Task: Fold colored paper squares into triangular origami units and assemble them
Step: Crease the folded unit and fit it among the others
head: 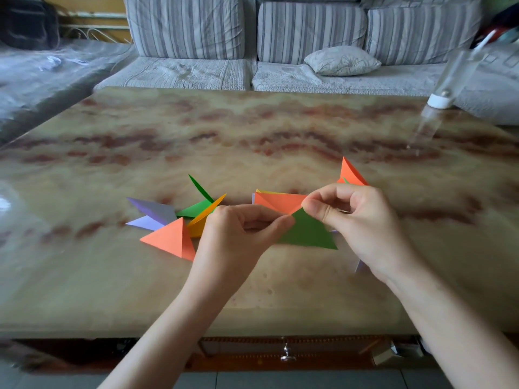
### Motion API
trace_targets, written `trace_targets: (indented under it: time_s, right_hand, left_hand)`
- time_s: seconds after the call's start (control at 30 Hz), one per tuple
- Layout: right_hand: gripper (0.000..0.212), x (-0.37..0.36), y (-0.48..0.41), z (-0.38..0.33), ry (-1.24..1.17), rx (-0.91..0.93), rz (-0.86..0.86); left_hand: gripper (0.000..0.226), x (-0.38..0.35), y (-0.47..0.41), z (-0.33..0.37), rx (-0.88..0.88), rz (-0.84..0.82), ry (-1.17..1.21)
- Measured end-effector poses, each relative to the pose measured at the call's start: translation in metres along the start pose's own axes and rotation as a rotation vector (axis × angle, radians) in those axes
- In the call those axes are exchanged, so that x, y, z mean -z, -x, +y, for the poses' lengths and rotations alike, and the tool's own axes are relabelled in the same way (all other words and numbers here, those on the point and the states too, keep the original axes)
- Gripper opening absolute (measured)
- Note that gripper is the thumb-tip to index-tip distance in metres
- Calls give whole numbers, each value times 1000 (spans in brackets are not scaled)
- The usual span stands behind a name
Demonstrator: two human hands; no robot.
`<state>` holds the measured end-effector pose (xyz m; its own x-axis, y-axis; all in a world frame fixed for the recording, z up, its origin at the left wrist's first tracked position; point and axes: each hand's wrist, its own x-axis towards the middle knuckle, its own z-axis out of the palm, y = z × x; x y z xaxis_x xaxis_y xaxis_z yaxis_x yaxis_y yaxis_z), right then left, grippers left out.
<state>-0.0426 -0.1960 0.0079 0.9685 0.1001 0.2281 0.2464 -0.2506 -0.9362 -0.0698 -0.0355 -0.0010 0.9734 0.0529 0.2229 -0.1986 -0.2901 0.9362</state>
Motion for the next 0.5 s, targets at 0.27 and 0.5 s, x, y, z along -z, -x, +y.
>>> trace_targets:
  time_s: [0.27, 0.5]
  right_hand:
    - [11, 10, -6, 5, 15, -30, 52]
    - [12, 31, -13, 8, -39, -30, 176]
  left_hand:
    - [11, 12, 0, -3, 18, -30, -47]
    - [14, 34, -7, -7, 55, 145, 21]
